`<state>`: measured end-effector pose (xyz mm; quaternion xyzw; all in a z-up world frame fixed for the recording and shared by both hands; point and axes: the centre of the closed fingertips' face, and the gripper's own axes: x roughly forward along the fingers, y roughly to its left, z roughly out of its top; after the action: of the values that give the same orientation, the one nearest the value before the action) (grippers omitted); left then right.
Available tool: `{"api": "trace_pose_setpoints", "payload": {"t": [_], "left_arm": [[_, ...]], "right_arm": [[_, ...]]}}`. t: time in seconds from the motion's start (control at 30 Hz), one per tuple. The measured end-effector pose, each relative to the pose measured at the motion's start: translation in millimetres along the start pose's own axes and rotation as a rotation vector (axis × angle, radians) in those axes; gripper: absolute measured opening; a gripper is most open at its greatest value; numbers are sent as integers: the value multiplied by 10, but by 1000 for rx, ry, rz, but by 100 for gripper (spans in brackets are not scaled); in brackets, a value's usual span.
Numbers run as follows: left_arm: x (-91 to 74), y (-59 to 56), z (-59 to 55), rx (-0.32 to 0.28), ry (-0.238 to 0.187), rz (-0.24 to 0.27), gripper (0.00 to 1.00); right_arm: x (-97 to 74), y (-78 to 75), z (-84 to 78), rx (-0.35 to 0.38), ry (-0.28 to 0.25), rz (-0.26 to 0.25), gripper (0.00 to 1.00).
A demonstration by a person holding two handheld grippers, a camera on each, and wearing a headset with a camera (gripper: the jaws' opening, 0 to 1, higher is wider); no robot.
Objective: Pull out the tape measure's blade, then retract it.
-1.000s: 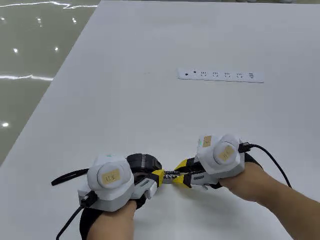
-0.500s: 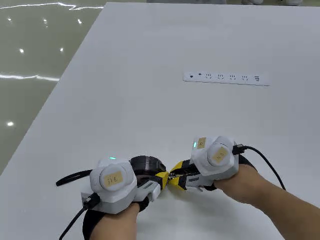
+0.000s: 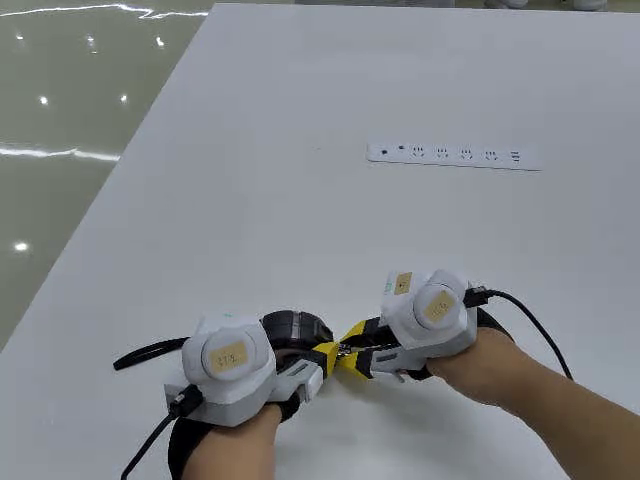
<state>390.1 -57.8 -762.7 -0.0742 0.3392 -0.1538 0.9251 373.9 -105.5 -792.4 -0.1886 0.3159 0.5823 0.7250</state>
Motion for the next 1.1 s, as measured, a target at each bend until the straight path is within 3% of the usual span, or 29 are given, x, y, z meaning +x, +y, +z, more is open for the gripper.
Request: {"api": "trace_pose_setpoints", "payload": {"t": [0.3,0.73,0.8,0.9,1.1], "left_arm": [[-4,-3,-2,-7,1,-9,58],[-51,18,-22,7,14,-20,61],[-76,-10,-38,-39,30,-37,60],[-106,-12,-24,16,28,-47,62],[-178,35,-24,14,26,-65,65]], "right_arm": [[-26,-16,14,28,-11,-17,20],[-108,-45,36,37,-25,-42,21],[-136,-30,47,36,-28,-48,22],[-188,-27,44,44,-29,-61,25],[-292,-6,50,72,-47,-87,31]]}}
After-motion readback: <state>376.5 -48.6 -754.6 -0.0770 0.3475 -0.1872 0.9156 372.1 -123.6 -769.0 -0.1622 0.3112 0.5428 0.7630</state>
